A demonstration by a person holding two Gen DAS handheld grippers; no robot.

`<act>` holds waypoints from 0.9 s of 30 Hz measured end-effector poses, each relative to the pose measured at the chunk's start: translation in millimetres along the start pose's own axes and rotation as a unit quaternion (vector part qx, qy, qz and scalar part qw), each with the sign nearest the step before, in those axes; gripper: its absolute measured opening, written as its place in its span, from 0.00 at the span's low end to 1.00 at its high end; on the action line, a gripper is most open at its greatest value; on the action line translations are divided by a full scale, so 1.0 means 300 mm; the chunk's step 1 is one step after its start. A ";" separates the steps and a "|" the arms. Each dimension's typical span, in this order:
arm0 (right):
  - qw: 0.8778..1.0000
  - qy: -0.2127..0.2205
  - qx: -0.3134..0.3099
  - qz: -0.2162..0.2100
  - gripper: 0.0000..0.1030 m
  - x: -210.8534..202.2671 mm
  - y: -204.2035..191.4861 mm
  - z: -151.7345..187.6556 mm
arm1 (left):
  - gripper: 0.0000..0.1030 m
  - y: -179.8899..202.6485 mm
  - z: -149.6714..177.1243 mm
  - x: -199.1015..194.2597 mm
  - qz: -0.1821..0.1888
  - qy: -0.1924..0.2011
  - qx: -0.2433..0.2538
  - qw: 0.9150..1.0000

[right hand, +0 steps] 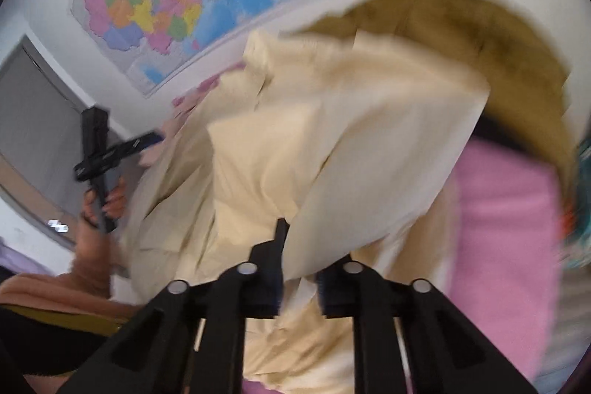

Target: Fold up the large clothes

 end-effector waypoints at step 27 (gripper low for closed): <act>0.981 0.050 -0.005 0.189 0.82 -0.145 0.224 -0.039 | 0.56 -0.050 0.351 -0.170 -0.081 -0.050 0.058 0.994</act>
Point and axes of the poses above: each gripper's, at about its wrist camera, not at the fingertips, and x roughly the way its jaws point, y to its right, z to its underside, the point moved 2 cm from there along x, roughly the way its jaws point, and after that the axes turned 5 degrees about y, right-handed, at the moved point
